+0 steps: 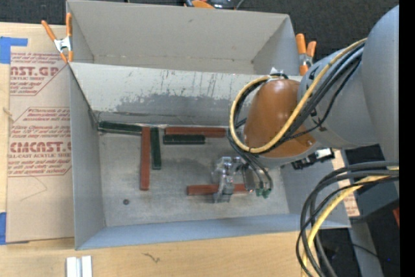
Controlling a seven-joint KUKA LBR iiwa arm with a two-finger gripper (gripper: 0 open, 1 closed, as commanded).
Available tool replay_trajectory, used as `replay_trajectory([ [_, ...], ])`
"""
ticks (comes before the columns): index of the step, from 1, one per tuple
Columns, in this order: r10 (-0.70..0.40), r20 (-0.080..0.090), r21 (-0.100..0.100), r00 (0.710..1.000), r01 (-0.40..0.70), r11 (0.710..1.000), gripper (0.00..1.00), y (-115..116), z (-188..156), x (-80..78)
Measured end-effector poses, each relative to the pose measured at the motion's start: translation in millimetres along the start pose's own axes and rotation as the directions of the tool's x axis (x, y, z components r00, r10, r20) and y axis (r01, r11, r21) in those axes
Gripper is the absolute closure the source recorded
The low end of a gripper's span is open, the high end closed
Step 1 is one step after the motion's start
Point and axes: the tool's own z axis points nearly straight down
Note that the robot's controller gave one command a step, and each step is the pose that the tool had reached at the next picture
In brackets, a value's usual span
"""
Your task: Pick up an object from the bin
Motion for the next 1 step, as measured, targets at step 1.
replay_trajectory([
  [1, -0.005, 0.011, 0.0, 1.0, 0.005, 1.0, 1.0, -13.8, -165.1, -16.1],
])
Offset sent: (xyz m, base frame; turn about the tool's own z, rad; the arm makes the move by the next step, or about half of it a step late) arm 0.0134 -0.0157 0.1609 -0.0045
